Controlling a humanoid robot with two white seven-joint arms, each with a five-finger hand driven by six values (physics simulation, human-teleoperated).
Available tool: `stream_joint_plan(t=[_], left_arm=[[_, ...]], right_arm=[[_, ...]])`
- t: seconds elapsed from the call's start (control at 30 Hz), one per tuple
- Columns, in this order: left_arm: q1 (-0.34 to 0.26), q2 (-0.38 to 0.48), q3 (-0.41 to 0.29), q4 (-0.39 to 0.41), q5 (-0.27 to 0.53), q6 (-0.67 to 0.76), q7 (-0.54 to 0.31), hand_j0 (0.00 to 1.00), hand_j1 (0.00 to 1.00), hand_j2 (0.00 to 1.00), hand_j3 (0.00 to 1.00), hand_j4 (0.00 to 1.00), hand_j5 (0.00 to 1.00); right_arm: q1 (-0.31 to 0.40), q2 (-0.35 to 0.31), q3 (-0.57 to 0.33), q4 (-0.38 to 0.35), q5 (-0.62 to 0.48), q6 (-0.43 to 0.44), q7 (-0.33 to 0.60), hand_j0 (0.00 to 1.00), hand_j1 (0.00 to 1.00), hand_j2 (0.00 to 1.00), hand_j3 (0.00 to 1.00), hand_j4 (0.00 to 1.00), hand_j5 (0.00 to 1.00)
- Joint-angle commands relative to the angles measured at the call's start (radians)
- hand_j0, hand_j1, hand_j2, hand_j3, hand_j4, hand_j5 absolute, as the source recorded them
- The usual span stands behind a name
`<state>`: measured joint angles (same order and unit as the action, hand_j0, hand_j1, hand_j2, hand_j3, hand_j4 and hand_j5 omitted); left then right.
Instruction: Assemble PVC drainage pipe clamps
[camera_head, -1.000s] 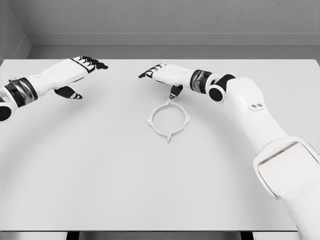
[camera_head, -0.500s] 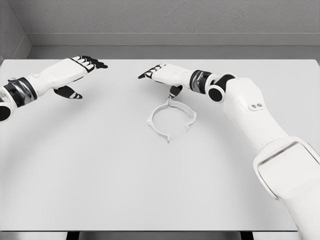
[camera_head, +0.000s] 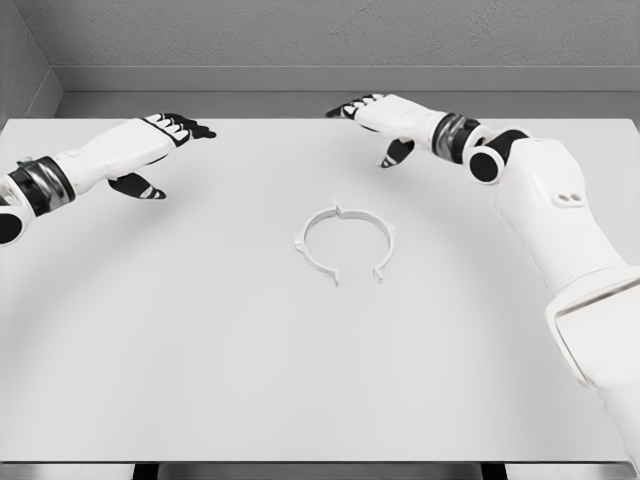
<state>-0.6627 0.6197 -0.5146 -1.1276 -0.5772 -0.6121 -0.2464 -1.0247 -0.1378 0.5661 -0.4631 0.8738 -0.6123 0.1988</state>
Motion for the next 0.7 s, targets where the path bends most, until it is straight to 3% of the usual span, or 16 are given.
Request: stream_joint_plan(t=[0.0,0.17,0.27,0.37,0.4,0.47,0.57,0.67], left_arm=[[0.000,-0.002,-0.002,-0.004,0.010,0.001,-0.001,1.00,1.00,1.00,1.00,1.00,1.00],[0.002,-0.003,-0.004,-0.018,0.008,0.001,0.001,1.00,1.00,1.00,1.00,1.00,1.00],[0.002,-0.003,-0.004,-0.018,0.010,0.001,-0.001,1.00,1.00,1.00,1.00,1.00,1.00],[0.002,-0.002,-0.004,-0.018,0.008,0.001,0.001,1.00,1.00,1.00,1.00,1.00,1.00],[0.002,-0.002,-0.004,-0.018,0.008,0.001,-0.001,1.00,1.00,1.00,1.00,1.00,1.00],[0.002,-0.002,-0.004,-0.018,0.010,0.001,0.001,1.00,1.00,1.00,1.00,1.00,1.00],[0.002,-0.002,-0.004,-0.018,0.008,0.001,0.001,1.00,1.00,1.00,1.00,1.00,1.00],[0.002,-0.002,-0.004,-0.018,0.008,0.001,-0.001,1.00,1.00,1.00,1.00,1.00,1.00]], right_arm=[[0.000,-0.026,-0.002,0.000,-0.001,0.001,-0.001,1.00,1.00,1.00,1.00,1.00,1.00],[0.023,-0.057,0.035,-0.003,-0.001,0.001,-0.001,1.00,1.00,1.00,1.00,1.00,1.00],[0.052,-0.068,0.037,-0.066,0.001,0.001,-0.001,1.00,1.00,1.00,1.00,1.00,1.00],[0.120,-0.172,0.029,-0.215,-0.001,0.001,0.002,1.00,1.00,1.00,1.00,1.00,1.00],[0.130,-0.184,0.026,-0.230,-0.002,0.001,0.001,1.00,1.00,1.00,1.00,1.00,1.00],[0.132,-0.184,0.026,-0.247,-0.001,0.001,0.001,1.00,1.00,1.00,1.00,1.00,1.00],[0.140,-0.184,0.021,-0.331,-0.007,0.001,0.004,1.00,1.00,1.00,1.00,1.00,1.00],[0.155,-0.184,0.024,-0.356,-0.009,0.001,0.007,1.00,1.00,1.00,1.00,1.00,1.00]])
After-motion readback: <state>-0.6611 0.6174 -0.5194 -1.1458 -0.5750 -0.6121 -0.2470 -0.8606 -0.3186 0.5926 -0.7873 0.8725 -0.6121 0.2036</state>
